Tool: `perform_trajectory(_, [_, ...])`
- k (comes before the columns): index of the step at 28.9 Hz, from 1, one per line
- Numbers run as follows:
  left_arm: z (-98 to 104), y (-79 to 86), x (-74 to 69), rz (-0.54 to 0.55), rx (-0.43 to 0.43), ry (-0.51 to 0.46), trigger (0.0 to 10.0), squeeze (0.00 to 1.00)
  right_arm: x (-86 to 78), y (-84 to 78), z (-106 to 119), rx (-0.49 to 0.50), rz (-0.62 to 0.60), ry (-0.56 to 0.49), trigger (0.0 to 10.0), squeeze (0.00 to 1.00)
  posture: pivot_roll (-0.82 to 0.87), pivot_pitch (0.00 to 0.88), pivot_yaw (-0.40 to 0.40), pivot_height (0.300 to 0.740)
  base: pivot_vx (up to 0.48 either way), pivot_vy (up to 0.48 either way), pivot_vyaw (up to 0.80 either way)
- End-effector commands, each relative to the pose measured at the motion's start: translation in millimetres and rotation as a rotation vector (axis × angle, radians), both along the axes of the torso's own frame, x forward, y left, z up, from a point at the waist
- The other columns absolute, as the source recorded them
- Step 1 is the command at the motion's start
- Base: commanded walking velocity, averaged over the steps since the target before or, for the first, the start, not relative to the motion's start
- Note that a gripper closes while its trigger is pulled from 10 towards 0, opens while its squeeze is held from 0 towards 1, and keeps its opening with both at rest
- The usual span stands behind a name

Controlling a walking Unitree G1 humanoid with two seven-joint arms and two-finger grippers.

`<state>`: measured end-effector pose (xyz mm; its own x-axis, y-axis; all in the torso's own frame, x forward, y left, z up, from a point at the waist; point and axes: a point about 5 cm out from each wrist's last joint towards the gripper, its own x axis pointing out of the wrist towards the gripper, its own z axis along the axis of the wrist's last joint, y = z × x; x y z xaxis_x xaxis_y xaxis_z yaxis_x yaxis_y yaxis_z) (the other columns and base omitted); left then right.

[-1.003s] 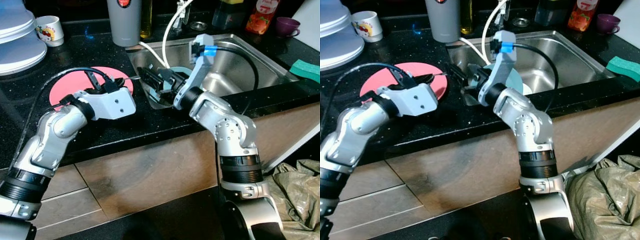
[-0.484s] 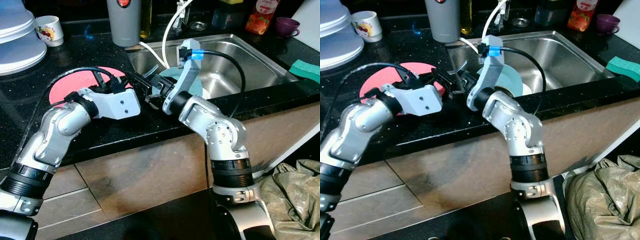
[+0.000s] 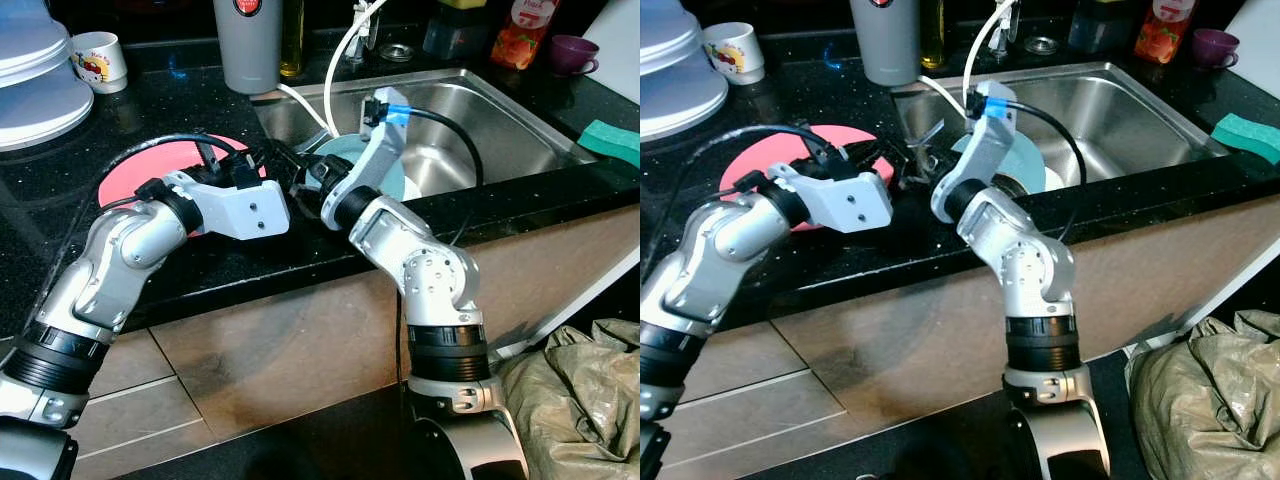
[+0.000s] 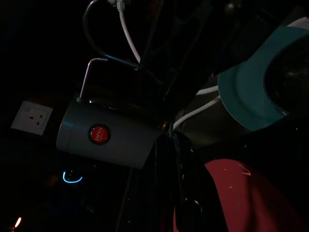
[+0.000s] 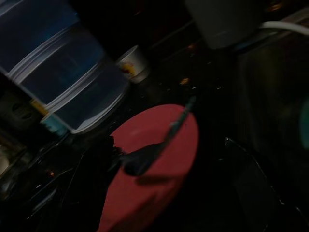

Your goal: Kitchen organization

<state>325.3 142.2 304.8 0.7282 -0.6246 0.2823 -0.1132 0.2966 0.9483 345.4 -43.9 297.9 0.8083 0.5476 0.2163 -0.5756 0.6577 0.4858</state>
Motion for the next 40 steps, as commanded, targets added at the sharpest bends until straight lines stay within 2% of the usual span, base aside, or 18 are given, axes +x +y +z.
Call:
perform_trajectory(1, [-3.7, -5.6, -3.4, -0.026, 0.033, 0.002, 0.0, 0.00, 1.5, 0.6, -1.0, 0.039, -0.010, 0.023, 9.2, 0.00, 0.06, 0.145, -0.030, 0.740, 0.000, 0.000, 0.00])
perform_trajectory(2, [-3.7, -5.6, -3.4, -0.026, 0.033, 0.002, 0.0, 0.00, 1.5, 0.6, -1.0, 0.039, -0.010, 0.023, 9.2, 0.00, 0.06, 0.145, -0.030, 0.740, 0.000, 0.000, 0.00])
perform_trajectory(3, [-3.9, -5.8, -3.5, -0.027, 0.036, 0.000, 0.0, 0.00, 2.3, -0.4, -0.9, 0.040, -0.021, 0.025, 6.7, 0.00, 0.06, 0.145, -0.029, 0.740, 0.000, 0.000, 0.00])
perform_trajectory(4, [-4.2, -5.9, -3.5, -0.027, 0.037, 0.000, 0.0, 0.00, 2.9, -1.1, -0.9, 0.043, -0.029, 0.029, 2.9, 0.00, 0.06, 0.145, -0.029, 0.740, 0.000, 0.000, 0.00])
perform_trajectory(5, [-4.2, -5.9, -3.5, -0.027, 0.037, 0.000, 0.0, 0.00, 2.9, -1.1, -0.9, 0.043, -0.029, 0.029, 2.9, 0.00, 0.06, 0.145, -0.029, 0.740, 0.000, 0.000, 0.00])
perform_trajectory(6, [-4.7, -5.9, -3.6, -0.028, 0.038, -0.001, 0.0, 0.00, 3.4, -1.7, -1.1, 0.047, -0.039, 0.032, 0.0, 0.00, 0.06, 0.143, -0.030, 0.740, 0.000, 0.000, 0.00])
perform_trajectory(32, [-15.5, 0.7, 4.6, -0.002, 0.059, 0.005, 0.0, 0.00, 3.7, -1.8, 1.5, 0.073, -0.061, 0.035, 0.0, 0.00, 0.06, 0.141, -0.028, 0.740, 0.000, 0.000, 0.00])
perform_trajectory(33, [-15.8, 1.1, 5.2, 0.003, 0.061, 0.002, 4.7, 0.00, 3.9, -2.1, 2.3, 0.076, -0.061, 0.034, 0.0, 0.00, 0.06, 0.141, -0.029, 0.740, 0.000, 0.000, 0.00])
perform_trajectory(35, [-15.4, 1.2, 5.4, 0.006, 0.054, -0.002, 4.7, 0.00, 4.1, -2.2, 2.6, 0.077, -0.062, 0.033, 0.0, 0.00, 0.06, 0.140, -0.028, 0.740, 0.000, 0.000, 0.00])
perform_trajectory(36, [-14.6, 0.6, 5.8, -0.002, 0.033, 0.010, 10.0, 1.00, 4.3, -2.4, 2.8, 0.077, -0.062, 0.033, 0.0, 0.00, 0.06, 0.141, -0.029, 0.740, 0.000, 0.000, 0.00])
perform_trajectory(40, [-12.7, 0.0, 6.3, -0.014, 0.006, 0.019, 10.0, 1.00, 4.5, -2.6, 3.1, 0.078, -0.064, 0.033, 0.0, 0.00, 0.06, 0.141, -0.029, 0.740, 0.000, 0.000, 0.00])
